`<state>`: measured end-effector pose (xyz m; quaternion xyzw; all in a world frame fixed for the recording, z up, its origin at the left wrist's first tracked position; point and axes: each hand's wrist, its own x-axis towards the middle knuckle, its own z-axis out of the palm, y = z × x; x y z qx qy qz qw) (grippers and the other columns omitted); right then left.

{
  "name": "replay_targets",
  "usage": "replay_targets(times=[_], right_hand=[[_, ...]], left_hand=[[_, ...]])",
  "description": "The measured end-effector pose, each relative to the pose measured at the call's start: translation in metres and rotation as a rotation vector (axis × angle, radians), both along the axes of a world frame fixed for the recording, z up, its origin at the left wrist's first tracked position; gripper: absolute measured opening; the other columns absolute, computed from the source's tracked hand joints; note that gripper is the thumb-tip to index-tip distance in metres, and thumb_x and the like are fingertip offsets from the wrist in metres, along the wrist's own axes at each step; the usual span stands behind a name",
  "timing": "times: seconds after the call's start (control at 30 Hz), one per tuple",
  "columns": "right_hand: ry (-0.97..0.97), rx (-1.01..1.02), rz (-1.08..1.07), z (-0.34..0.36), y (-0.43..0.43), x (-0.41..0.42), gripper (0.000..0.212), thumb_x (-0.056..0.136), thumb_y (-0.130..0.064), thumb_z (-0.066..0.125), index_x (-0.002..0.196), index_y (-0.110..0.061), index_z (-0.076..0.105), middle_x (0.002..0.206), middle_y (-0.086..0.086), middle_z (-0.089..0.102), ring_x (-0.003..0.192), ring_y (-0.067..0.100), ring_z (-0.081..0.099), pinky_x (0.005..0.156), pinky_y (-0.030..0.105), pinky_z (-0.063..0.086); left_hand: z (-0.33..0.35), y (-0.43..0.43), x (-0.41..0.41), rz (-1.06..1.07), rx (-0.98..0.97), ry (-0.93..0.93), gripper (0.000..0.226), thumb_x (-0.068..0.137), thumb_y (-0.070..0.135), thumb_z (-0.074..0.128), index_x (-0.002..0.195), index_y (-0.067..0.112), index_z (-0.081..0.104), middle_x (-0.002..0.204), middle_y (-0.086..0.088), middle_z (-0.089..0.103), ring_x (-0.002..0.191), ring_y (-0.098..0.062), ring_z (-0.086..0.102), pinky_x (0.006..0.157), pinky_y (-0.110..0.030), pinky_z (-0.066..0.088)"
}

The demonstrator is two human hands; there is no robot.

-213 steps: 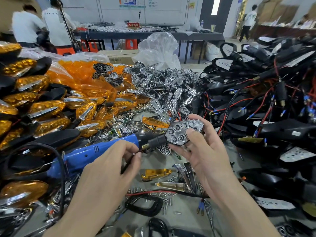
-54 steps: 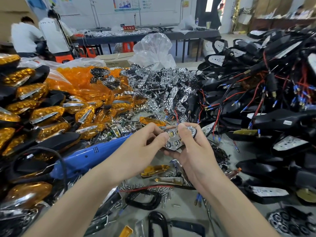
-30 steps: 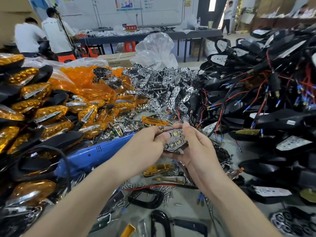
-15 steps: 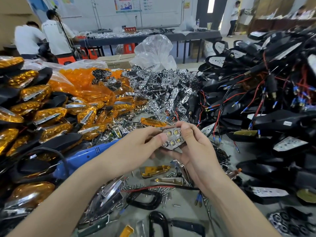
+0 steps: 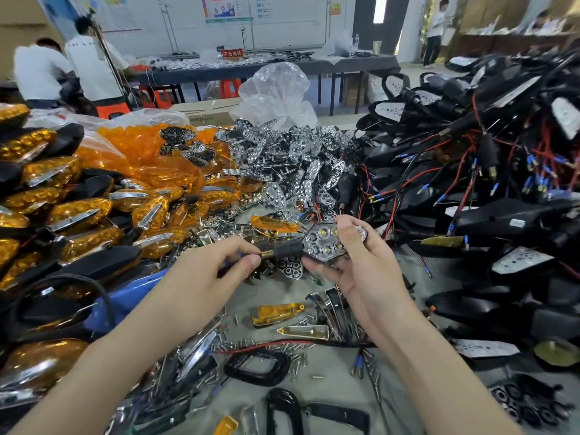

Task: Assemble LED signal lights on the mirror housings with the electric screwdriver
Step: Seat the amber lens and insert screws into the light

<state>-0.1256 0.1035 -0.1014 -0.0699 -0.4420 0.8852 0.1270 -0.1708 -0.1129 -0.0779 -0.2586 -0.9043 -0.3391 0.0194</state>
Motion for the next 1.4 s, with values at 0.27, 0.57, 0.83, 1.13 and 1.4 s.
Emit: replay_targets(times=[0.27, 0.57, 0.83, 1.13, 1.4], right_hand=[[-0.042, 0.019, -0.04, -0.0032, -0.001, -0.0039, 0.038, 0.086, -0.035, 0.07, 0.114, -0.01, 0.067, 0.089, 0.011, 0.065, 0.069, 0.022, 0.058, 0.072, 0.042, 0.064], [-0.041, -0.012, -0.065, -0.0049, 0.0001, -0.0048, 0.024, 0.098, -0.026, 0.063, 0.113, -0.008, 0.066, 0.078, 0.008, 0.062, 0.063, 0.017, 0.06, 0.07, 0.041, 0.064], [-0.024, -0.008, -0.03, -0.0034, -0.0023, -0.0028, 0.022, 0.102, -0.025, 0.059, 0.114, -0.008, 0.063, 0.101, 0.015, 0.07, 0.088, 0.026, 0.068, 0.074, 0.042, 0.063], [-0.019, -0.011, -0.014, -0.0012, -0.0044, -0.0013, 0.022, 0.101, -0.025, 0.059, 0.113, -0.007, 0.064, 0.091, 0.011, 0.071, 0.08, 0.021, 0.073, 0.071, 0.04, 0.064], [-0.005, -0.039, 0.002, 0.0004, -0.0007, -0.0002, 0.024, 0.104, -0.023, 0.056, 0.115, -0.003, 0.063, 0.083, 0.003, 0.076, 0.077, 0.02, 0.075, 0.068, 0.039, 0.064]], left_hand=[[-0.0043, 0.001, -0.0015, 0.018, -0.128, 0.134, 0.007, 0.094, 0.05, 0.049, 0.095, 0.045, 0.054, 0.087, 0.035, 0.063, 0.076, 0.007, 0.059, 0.054, -0.025, 0.039], [-0.006, 0.0001, 0.0004, 0.023, -0.061, 0.105, 0.01, 0.09, 0.051, 0.047, 0.099, 0.05, 0.051, 0.09, 0.033, 0.064, 0.078, 0.0, 0.063, 0.069, -0.041, 0.055], [-0.0077, -0.0019, 0.0021, 0.005, -0.038, 0.125, 0.026, 0.084, 0.066, 0.035, 0.097, 0.051, 0.052, 0.082, 0.023, 0.066, 0.07, -0.007, 0.062, 0.061, -0.04, 0.052], [-0.0084, -0.005, 0.0011, -0.015, -0.062, 0.151, 0.02, 0.087, 0.062, 0.037, 0.097, 0.051, 0.051, 0.085, 0.024, 0.065, 0.072, -0.007, 0.063, 0.061, -0.04, 0.054], [-0.0082, -0.0068, 0.0014, -0.062, -0.003, 0.158, 0.02, 0.089, 0.059, 0.041, 0.101, 0.05, 0.054, 0.076, 0.013, 0.064, 0.066, -0.016, 0.06, 0.055, -0.039, 0.051]])
